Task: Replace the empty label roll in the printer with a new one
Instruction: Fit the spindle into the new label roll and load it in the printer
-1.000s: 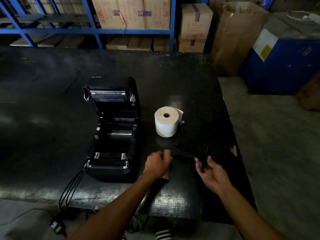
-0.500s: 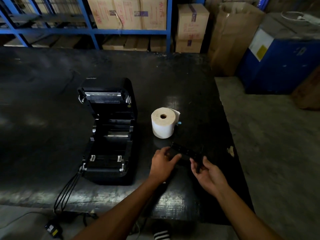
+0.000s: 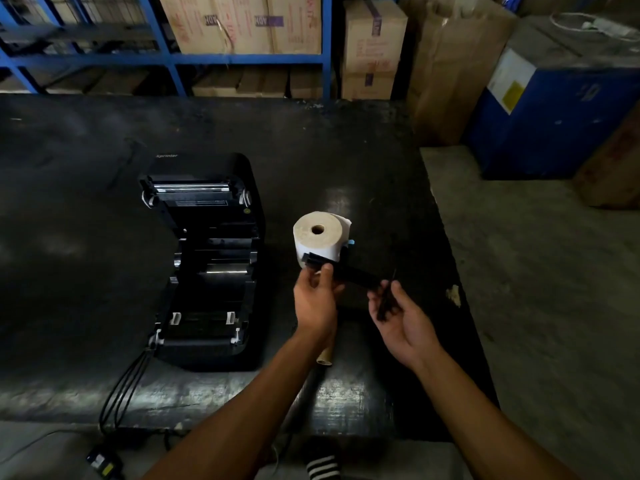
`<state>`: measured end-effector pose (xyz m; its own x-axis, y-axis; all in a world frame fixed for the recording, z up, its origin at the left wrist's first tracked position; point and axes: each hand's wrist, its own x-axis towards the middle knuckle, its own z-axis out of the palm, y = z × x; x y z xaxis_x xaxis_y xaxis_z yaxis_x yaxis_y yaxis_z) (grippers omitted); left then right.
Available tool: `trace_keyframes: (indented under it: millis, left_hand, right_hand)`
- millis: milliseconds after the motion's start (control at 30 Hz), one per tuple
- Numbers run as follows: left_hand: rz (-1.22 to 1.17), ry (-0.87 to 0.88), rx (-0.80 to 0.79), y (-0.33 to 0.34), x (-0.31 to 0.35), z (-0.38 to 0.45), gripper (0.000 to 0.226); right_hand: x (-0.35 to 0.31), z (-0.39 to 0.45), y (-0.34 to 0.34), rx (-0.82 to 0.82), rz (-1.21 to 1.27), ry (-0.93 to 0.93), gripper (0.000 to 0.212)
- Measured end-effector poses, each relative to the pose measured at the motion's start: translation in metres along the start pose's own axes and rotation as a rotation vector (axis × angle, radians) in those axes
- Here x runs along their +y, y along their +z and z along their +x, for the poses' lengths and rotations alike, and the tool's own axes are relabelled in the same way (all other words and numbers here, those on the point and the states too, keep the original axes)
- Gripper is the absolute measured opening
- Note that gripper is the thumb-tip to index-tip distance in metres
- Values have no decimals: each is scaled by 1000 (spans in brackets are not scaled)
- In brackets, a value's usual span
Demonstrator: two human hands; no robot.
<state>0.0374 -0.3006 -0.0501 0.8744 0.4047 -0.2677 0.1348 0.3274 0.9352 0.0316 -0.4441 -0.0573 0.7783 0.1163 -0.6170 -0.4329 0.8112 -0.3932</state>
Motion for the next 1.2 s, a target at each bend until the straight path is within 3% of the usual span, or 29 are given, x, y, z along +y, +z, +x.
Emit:
trace_keyframes:
  millis: [100, 167, 233, 300, 467, 733, 900, 1033, 1100, 1200]
  left_hand:
    - [299, 72, -11, -5, 10, 9, 9]
    - [632, 35, -203, -6, 8, 11, 14]
    - [889, -29, -438, -2, -3, 5, 20]
    - [1079, -23, -555, 6, -17, -5, 24]
    - [1392, 25, -579, 24, -44, -16, 32]
    - [1528, 96, -614, 33, -54, -14, 38]
    - [1506, 68, -587, 31, -56, -12, 45]
    - [1453, 154, -577, 28, -45, -7, 44]
    - [1388, 255, -504, 24, -30, 1, 49]
    - [1408, 491, -256, 21, 4, 26, 61]
  right_hand:
    - [-9, 1, -9, 119, -300, -104, 5]
    - [-8, 2, -22, 231, -647, -211, 8]
    - [-5, 6, -37, 349, -980, -349, 23]
    - [-3, 9, -49, 443, -1290, -449, 37]
    - [7, 11, -77, 407, -1656, -589, 31]
    - [14, 8, -91, 393, -1767, -635, 27]
    - [14, 9, -89, 407, -1785, -647, 26]
    - [14, 10, -89, 419, -1780, -631, 28]
    - [13, 11, -87, 423, -1722, -635, 30]
    - [6, 17, -74, 475, -1709, -616, 33]
